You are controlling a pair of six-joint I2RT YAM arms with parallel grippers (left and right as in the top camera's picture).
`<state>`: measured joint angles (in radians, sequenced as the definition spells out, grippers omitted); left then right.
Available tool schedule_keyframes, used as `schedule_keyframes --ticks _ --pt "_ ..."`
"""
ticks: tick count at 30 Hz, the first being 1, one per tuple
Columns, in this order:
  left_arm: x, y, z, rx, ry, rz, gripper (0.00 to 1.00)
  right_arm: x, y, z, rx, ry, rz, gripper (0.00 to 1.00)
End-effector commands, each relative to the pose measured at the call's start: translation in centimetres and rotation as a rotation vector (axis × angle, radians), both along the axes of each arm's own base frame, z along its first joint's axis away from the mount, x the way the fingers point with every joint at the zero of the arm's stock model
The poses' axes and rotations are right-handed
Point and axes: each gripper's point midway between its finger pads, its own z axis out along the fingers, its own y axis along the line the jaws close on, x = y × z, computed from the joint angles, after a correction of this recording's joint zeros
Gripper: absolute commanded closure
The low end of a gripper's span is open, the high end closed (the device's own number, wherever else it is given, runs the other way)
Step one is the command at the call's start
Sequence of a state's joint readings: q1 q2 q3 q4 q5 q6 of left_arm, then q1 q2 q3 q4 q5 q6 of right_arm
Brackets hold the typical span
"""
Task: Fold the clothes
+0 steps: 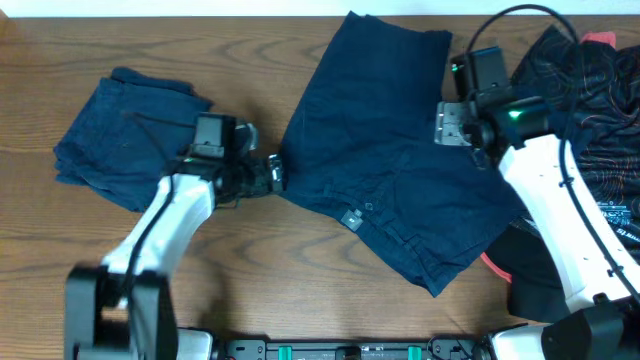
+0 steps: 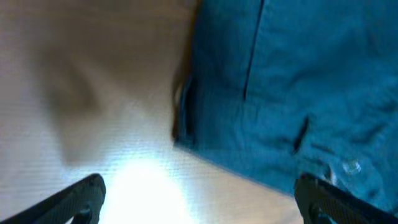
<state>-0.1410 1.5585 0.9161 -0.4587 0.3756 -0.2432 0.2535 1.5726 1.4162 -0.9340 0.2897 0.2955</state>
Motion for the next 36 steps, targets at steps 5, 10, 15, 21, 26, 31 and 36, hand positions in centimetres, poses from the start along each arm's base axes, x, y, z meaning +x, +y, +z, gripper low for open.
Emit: schedule_keyframes --ticks 5,10,15,21,26,31,36 --pt "2.8 -0.9 -3.7 -0.022 -0.016 0.012 0.22 -0.5 -1.2 0.2 -0.003 0.003 -0.055 0.27" --pt "2.6 -2.0 -5.3 -0.019 0.005 -0.018 0.41 -0.5 -1.3 0.2 -0.004 0.005 -0.055 0.27" --pt "2.4 -3.3 -5.4 -0.019 0.001 -0.053 0.94 -0.5 -1.3 0.2 -0.004 0.005 -0.055 0.28" --pt "9.6 0.9 1.6 0.123 -0.259 0.05 0.94 -0.6 -1.3 0.2 -0.005 0.01 -0.055 0.28" --pt "17.2 6.9 13.1 0.24 -0.567 0.205 0.94 -0.7 -1.3 0.1 -0.006 0.013 -0.055 0.28" --pt "19.1 12.0 18.2 0.239 -0.657 0.341 0.13 -0.8 -1.3 0.1 -0.008 0.02 -0.054 0.27" --pt "14.6 10.2 12.2 0.135 -0.347 0.283 0.02 -1.0 -1.4 0.0 -0.01 0.028 -0.055 0.26"
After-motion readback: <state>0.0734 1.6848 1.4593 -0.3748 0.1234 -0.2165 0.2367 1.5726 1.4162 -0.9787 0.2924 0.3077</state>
